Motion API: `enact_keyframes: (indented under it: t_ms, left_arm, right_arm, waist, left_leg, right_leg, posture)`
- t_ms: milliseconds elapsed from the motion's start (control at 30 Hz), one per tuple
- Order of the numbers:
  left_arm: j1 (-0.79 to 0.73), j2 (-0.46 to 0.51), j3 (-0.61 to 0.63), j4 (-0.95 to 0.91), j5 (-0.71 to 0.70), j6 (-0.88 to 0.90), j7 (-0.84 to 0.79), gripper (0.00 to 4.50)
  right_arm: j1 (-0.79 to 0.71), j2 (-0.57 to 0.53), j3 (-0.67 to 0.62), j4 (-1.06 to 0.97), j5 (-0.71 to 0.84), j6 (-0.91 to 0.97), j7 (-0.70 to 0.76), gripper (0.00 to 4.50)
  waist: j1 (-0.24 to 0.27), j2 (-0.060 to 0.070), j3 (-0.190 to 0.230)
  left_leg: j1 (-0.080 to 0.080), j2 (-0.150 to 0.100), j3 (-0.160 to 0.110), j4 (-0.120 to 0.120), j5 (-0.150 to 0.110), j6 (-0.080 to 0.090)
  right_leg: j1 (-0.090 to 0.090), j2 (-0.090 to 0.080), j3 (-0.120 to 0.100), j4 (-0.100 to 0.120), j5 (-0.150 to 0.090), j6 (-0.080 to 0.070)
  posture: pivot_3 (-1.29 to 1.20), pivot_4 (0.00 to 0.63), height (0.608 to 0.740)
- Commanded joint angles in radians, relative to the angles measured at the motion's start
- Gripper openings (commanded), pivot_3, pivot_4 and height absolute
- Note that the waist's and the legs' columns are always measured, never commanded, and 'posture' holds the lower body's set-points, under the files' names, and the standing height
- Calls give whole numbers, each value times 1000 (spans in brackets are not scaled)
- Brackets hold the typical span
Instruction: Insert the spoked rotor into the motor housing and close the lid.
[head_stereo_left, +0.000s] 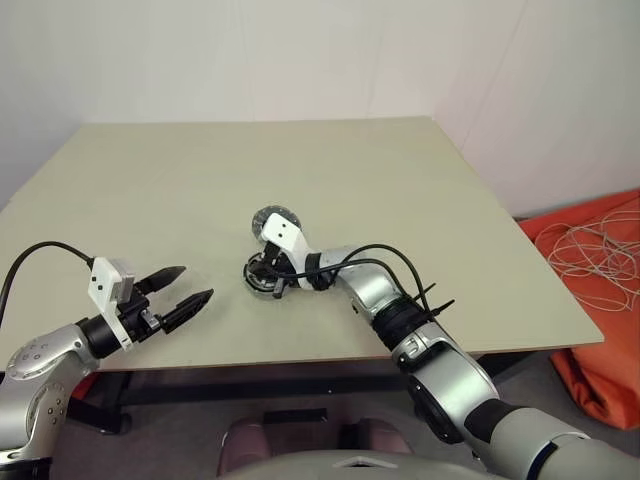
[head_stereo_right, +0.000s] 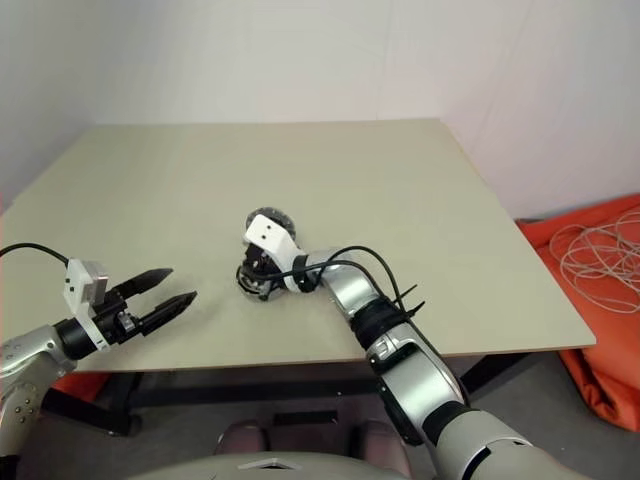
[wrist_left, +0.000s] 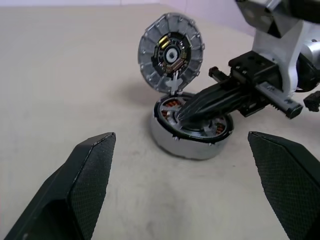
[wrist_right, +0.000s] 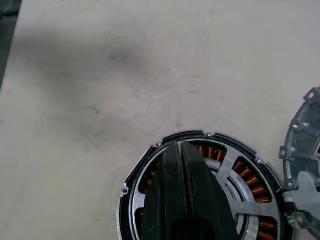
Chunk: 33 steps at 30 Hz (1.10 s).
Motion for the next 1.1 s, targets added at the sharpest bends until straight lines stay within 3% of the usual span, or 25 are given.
enact_keyframes:
  t_ms: [33,333,533,633,800,1000,1100]
  left_arm:
    - [-1,0,24,-25,-11,-13,5,4500]
    - [2,0,27,-24,-10,-18,7,4500]
    - [7,5,38,-19,-11,-19,3,4500]
    - [8,5,40,-18,-10,-18,3,4500]
    - [7,4,42,-14,-9,-18,0,4500]
    - [-1,3,39,-1,-6,-22,-5,4500]
    - [-4,3,38,4,-4,-25,-7,4500]
  right_arm:
    - [-1,-7,-18,45,-14,33,-30,24]
    - [-2,-2,-98,-76,84,64,22,24]
    - [23,-129,-139,-295,183,237,148,24]
    - [34,-207,-152,-390,226,330,197,625]
    - [32,-313,-170,-479,292,419,267,2354]
    - [-13,-405,-159,-353,248,337,316,4465]
    - [-19,-434,-93,-289,150,149,329,4465]
  waist:
    - [2,0,0]
    - [3,-1,1]
    - [5,-3,0]
    - [5,-5,-2]
    - [5,-2,0]
    - [5,-2,0]
    - [5,-2,0]
  left_leg:
    - [1,0,0,0,0,0]
    - [3,0,-1,3,0,0]
    - [-2,0,-1,3,0,0]
    - [-3,0,-1,1,0,1]
    - [-8,1,0,1,-1,0]
    - [-7,1,0,2,-1,0]
    - [-7,1,0,3,-1,0]
  right_leg:
    - [0,0,0,0,0,0]
    - [0,0,0,-1,0,1]
    - [-1,0,0,0,0,0]
    - [-1,0,0,-1,0,-1]
    - [-6,2,0,-1,2,-5]
    - [-6,2,0,0,-1,0]
    - [-6,2,0,0,-1,0]
  posture:
    - [0,0,740]
    - [0,0,740]
    - [0,0,740]
    - [0,0,740]
    - [0,0,740]
    - [0,0,740]
    - [0,0,740]
